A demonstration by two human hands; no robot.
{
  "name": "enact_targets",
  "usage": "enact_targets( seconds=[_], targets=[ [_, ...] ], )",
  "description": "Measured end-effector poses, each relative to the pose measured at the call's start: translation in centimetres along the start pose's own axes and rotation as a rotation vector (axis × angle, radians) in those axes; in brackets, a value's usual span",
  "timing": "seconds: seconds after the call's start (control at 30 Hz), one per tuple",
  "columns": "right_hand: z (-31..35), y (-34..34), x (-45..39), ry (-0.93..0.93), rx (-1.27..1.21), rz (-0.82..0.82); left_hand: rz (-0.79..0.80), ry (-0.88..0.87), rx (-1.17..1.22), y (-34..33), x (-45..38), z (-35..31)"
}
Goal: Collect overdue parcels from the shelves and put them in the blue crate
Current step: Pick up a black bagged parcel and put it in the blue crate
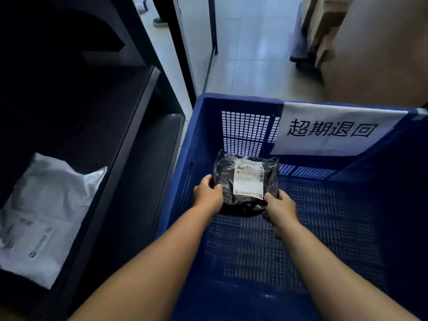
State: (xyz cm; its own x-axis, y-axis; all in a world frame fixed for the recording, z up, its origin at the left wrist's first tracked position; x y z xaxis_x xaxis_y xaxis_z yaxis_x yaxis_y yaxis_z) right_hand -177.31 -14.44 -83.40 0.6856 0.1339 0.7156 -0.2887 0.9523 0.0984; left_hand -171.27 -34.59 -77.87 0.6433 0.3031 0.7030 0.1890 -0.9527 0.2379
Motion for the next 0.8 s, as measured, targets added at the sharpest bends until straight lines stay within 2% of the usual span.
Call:
enact_targets(
  seconds=[0.2,0.47,0.67,0.8],
  targets=[
    [-6.8,-0.6,-8.3,-0.062,0.000,-0.163,0.069,0.067,0.006,-2.1,-7.6,4.9],
    [-10.6,-3.3,-17.3,-0.061,0.012,-0.252,-0.007,0.018,0.068,-2.2,-14.8,8.5],
    [-12.6,-5.3,-21.8,-0.104,-0.074,-0.253,-0.067,0.000,0.096,-2.3,-18.1,10.2],
    [-12.7,-7.1,-23.2,-0.138,-0.043,-0.104,-0.059,-0.029,0.062,-2.9,-18.9,10.3]
  ],
)
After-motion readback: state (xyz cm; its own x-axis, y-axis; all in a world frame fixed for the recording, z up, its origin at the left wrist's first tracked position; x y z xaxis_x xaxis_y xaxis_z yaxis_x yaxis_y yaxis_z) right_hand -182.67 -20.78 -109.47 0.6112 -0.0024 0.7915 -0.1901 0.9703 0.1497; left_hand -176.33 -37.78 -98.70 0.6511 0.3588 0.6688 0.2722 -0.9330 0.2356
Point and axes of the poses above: each hand's wrist, its own x-axis away from the middle knuckle, its own y-axis out of the back of the hand, z = x × y, the point moved 8 cm from there along -x, towards the middle knuckle, and after that the axes turned 14 degrees about z, right-handed, at the moved point
